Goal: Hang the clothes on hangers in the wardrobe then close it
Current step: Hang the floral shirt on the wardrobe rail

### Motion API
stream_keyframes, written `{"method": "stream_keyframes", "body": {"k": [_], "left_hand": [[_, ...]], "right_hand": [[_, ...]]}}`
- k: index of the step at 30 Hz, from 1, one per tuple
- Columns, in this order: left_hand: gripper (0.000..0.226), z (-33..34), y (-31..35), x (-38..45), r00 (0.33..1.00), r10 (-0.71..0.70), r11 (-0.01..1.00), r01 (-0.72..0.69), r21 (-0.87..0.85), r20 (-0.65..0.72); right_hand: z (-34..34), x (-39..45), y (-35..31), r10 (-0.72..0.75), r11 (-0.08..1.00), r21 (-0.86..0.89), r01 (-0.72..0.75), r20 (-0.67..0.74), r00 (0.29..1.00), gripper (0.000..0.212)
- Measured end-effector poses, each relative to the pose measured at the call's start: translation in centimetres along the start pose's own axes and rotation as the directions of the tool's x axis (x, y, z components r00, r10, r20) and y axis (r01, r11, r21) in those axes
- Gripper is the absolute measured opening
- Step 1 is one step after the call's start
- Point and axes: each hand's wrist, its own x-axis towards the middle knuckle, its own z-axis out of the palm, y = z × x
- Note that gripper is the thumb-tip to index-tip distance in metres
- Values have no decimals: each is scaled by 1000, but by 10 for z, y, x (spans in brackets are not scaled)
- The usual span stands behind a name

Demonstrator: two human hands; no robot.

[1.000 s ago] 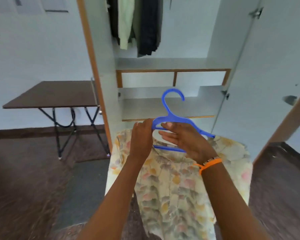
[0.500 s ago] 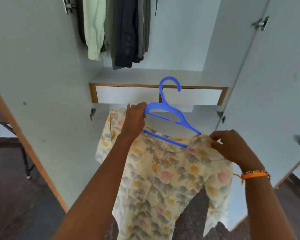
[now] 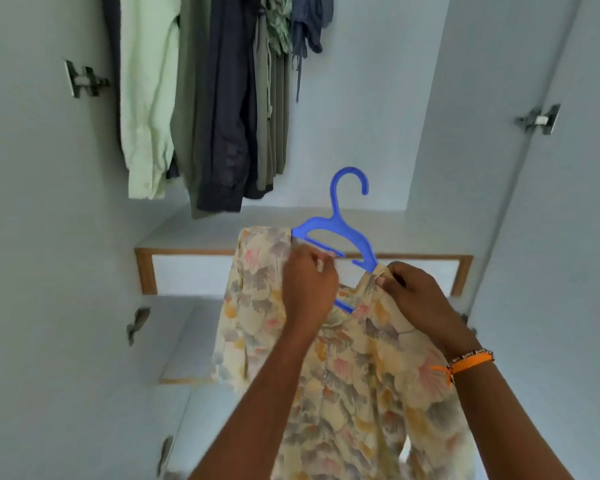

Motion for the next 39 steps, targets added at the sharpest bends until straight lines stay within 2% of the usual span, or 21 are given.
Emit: {"method": "stream_keyframes", "body": {"k": [2,3,5,7,9,10,12,14,17,19,21,25,28,32,34,36,39], "left_hand": [[30,19,22,37,942,-130,965,191,-177,310],[33,26,29,54,920,-124,943,226,-244,372],[33,35,41,104,946,-63,932,170,-320,319],[28,38,52,151,957,-4,931,110,-349,291],[30,36,62,192,953,58,949,39,-312,297],[33,35,69,211,952,77,955,16,-296,298],[32,35,83,247,944,98,958,-4,-287,314],[30,37,101,280,920,114,966,-15,-258,374],[50,40,126,326,889,150,984,-90,-154,432],[58,43,135,353,894,207,976,-160,-148,399],[77,45,135,373,908,267,964,-248,-100,322],[52,55,123,424,898,349,936,-350,-43,269],[45,72,125,464,897,350,935,-353,-40,270],[39,90,145,506,909,340,940,-336,-61,240],[32,104,161,534,913,364,931,-360,-61,182],[15,115,177,557,902,405,914,-400,-65,150],[13,127,194,586,892,438,899,-437,-38,110]], "right_hand": [[2,52,-16,-36,999,-18,35,-51,998,26],[4,70,-25,-59,998,-41,57,-55,997,28],[6,115,-38,-125,990,-75,122,-36,992,24],[-1,146,-43,-164,986,-40,163,-25,986,8],[-17,163,-36,-154,987,-61,152,-36,987,23],[-23,169,-32,-143,988,-67,140,-35,989,19],[-30,178,-29,-139,985,103,140,-15,990,8],[-26,196,-33,-138,931,324,166,-108,985,13],[-29,243,-38,-97,894,384,233,-341,935,22],[-41,280,-41,-68,880,403,252,-418,906,25],[-62,317,-42,-77,887,362,286,-495,866,26],[-112,393,-48,-204,961,15,276,-634,746,42],[-145,460,-55,-257,959,-99,264,-690,676,40],[-165,545,-89,-334,942,-245,227,-666,667,34],[-177,590,-107,-357,934,-280,224,-668,653,28],[-187,630,-121,-371,928,-291,233,-657,656,30],[-201,682,-137,-395,918,-301,259,-638,661,30]]}}
